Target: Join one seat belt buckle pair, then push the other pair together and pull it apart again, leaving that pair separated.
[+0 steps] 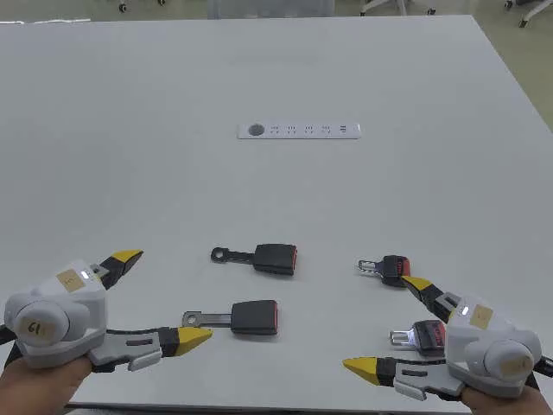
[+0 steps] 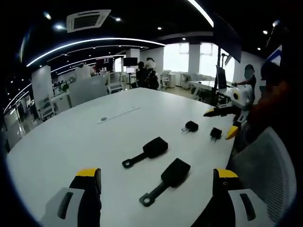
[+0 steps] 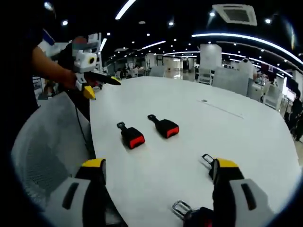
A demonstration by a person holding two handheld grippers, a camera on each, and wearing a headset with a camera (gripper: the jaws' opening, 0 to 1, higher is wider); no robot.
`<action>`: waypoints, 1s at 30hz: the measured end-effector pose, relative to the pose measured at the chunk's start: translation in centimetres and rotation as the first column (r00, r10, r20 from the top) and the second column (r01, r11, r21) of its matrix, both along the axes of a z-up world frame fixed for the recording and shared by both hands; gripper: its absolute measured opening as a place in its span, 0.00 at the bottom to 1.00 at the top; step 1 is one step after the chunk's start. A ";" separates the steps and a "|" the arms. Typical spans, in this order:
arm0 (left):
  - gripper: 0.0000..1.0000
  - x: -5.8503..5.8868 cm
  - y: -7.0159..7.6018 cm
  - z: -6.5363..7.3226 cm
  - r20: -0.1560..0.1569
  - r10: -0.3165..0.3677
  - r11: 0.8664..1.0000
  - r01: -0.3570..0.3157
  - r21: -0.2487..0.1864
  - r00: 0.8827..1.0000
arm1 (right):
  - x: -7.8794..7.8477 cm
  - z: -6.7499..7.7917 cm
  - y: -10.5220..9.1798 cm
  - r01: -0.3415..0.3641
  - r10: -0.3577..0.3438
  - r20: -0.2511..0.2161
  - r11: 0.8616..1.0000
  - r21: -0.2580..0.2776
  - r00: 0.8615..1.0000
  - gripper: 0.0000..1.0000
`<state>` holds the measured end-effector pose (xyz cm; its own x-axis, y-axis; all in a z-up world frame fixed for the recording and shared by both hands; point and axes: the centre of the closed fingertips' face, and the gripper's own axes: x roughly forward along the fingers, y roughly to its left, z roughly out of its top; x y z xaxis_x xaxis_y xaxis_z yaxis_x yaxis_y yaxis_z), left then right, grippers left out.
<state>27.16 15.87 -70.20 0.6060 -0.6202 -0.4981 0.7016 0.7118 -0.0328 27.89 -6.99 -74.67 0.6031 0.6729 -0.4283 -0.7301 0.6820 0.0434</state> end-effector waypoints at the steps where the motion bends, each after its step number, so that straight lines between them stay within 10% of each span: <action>1: 1.00 0.0 0.0 0.0 0.001 0.000 1.000 0.000 0.000 1.000 | 0.0 0.0 0.0 0.000 0.000 -0.002 1.000 -0.001 1.000 0.95; 30: 1.00 -0.1 -0.1 0.0 -0.002 -0.001 1.000 0.001 -0.006 1.000 | -0.2 -0.5 -0.4 0.011 -0.011 -0.010 1.000 -0.011 1.000 0.95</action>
<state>27.10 15.76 -70.23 0.6041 -0.6241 -0.4955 0.7023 0.7108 -0.0389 27.69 -7.39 -75.13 0.6058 0.6617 -0.4418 -0.7223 0.6902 0.0435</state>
